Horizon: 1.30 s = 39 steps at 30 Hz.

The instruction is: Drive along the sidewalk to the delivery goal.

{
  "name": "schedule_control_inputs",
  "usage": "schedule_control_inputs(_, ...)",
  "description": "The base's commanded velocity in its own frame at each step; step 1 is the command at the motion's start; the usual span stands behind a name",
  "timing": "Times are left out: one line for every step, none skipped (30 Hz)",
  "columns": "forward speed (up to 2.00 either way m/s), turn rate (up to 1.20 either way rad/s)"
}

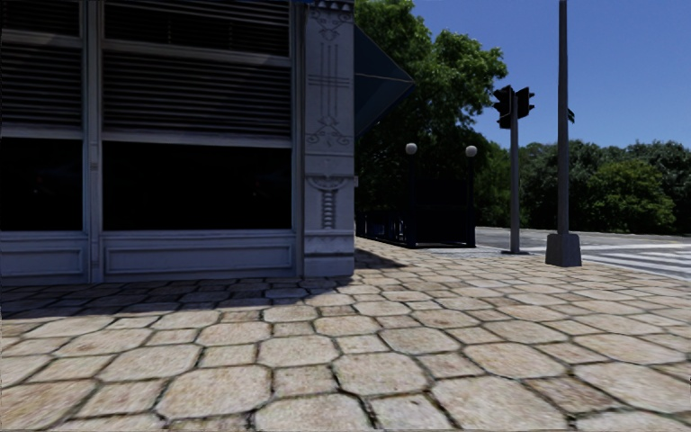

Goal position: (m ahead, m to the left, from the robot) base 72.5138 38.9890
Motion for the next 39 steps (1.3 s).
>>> schedule_control_inputs(1.39,-0.54)
schedule_control_inputs(1.39,-0.54)
schedule_control_inputs(1.39,-0.54)
schedule_control_inputs(1.39,-0.54)
schedule_control_inputs(1.39,-0.54)
schedule_control_inputs(1.39,-0.54)
schedule_control_inputs(1.39,-0.54)
schedule_control_inputs(1.59,-0.54)
schedule_control_inputs(2.0,-0.54)
schedule_control_inputs(2.0,-0.54)
schedule_control_inputs(2.0,-0.54)
schedule_control_inputs(2.0,-0.54)
schedule_control_inputs(2.0,-0.54)
schedule_control_inputs(2.0,-0.54)
schedule_control_inputs(2.0,-0.54)
schedule_control_inputs(2.0,-0.52)
schedule_control_inputs(2.0,-0.49)
schedule_control_inputs(2.0,-0.44)
schedule_control_inputs(2.0,0.0)
schedule_control_inputs(2.0,0.0)
schedule_control_inputs(2.0,0.0)
schedule_control_inputs(2.0,0.0)
schedule_control_inputs(2.0,0.0)
schedule_control_inputs(2.0,0.0)
schedule_control_inputs(2.0,0.0)
schedule_control_inputs(2.0,0.0)
schedule_control_inputs(2.0,0.0)
schedule_control_inputs(2.0,0.0)
schedule_control_inputs(2.0,0.0)
schedule_control_inputs(2.0,0.0)
schedule_control_inputs(2.0,0.0)
schedule_control_inputs(2.0,0.0)
schedule_control_inputs(2.0,0.0)
schedule_control_inputs(2.0,0.0)
schedule_control_inputs(2.0,0.0)
schedule_control_inputs(2.0,0.0)
schedule_control_inputs(2.0,0.0)
schedule_control_inputs(2.0,0.0)
schedule_control_inputs(2.0,0.0)
